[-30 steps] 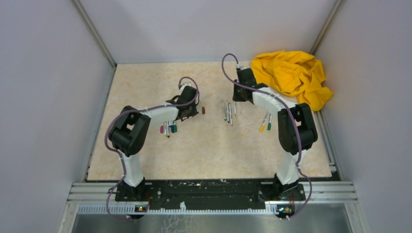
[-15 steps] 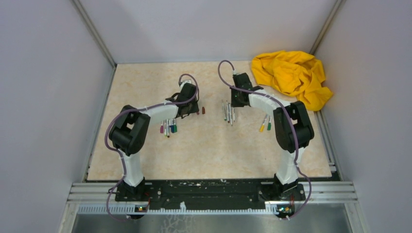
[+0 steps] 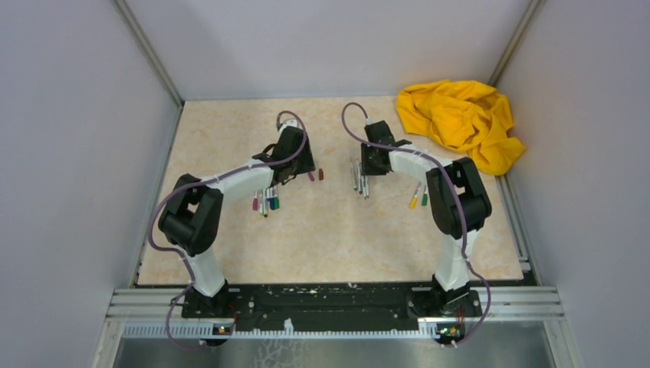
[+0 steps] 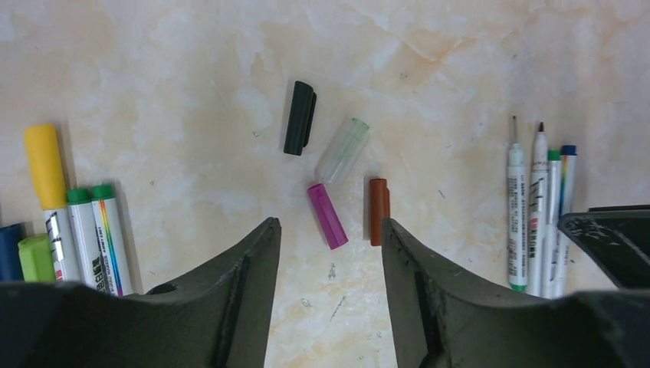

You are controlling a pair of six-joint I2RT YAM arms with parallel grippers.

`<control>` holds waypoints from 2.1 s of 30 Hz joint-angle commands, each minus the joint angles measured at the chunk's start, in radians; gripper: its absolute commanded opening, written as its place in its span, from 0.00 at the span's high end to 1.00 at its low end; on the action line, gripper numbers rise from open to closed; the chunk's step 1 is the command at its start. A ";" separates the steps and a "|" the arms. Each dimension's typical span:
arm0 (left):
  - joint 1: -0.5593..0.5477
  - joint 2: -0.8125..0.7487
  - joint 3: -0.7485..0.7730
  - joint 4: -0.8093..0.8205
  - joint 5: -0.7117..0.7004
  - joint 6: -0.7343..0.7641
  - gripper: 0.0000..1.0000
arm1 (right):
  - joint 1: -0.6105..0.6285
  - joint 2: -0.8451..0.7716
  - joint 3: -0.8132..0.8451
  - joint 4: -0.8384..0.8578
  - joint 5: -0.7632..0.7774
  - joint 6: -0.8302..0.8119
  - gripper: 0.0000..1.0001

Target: Open the pen caps

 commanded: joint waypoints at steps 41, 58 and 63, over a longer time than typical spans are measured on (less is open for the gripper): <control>-0.136 -0.064 -0.036 0.341 0.404 0.129 0.39 | -0.232 -0.297 -0.327 0.050 0.339 0.223 0.67; -0.136 -0.068 -0.052 0.351 0.395 0.135 0.39 | -0.260 -0.196 -0.298 0.051 0.305 0.209 0.68; -0.136 -0.068 -0.058 0.350 0.399 0.138 0.39 | -0.265 -0.183 -0.300 0.058 0.274 0.203 1.00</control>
